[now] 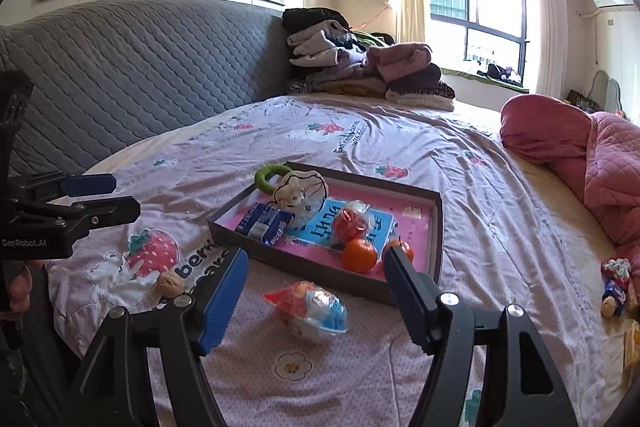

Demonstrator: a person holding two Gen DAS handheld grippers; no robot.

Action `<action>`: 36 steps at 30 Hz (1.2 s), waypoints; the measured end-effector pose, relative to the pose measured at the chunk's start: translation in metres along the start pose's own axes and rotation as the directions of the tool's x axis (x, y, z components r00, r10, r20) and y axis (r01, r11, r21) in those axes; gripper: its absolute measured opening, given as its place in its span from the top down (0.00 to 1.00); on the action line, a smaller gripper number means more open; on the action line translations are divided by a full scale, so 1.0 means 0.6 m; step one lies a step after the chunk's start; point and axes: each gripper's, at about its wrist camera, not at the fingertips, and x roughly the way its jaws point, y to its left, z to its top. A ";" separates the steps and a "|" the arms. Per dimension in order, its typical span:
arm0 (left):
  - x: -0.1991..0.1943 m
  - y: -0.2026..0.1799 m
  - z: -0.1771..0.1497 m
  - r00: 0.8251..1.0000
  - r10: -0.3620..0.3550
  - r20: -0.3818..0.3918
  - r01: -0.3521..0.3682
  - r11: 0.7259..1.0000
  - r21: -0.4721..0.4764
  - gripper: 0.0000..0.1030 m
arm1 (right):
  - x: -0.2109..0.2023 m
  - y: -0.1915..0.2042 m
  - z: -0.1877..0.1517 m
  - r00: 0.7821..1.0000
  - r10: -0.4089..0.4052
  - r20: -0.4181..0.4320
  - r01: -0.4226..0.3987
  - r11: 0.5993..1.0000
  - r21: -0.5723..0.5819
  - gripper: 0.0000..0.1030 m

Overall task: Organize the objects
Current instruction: 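Withdraw both open tools from the tray toward the walnut and candy bag, then close the left tool on the walnut while the right tool grasps the clear candy bag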

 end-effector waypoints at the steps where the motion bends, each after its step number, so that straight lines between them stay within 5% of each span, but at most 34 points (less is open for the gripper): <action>1: 0.003 0.000 -0.003 1.000 -0.001 -0.007 0.001 1.000 0.002 0.29 | 0.001 0.000 -0.002 1.000 0.001 -0.004 -0.001 1.000 0.001 0.32; 18: 0.090 0.015 -0.096 0.989 -0.017 -0.146 0.023 0.999 0.045 0.29 | 0.062 0.017 -0.054 0.992 -0.018 -0.127 0.011 0.998 -0.055 0.32; 36: 0.154 0.045 -0.124 0.982 -0.045 -0.181 0.055 0.997 0.047 0.33 | 0.122 0.015 -0.076 0.982 -0.040 -0.185 0.023 0.995 -0.096 0.32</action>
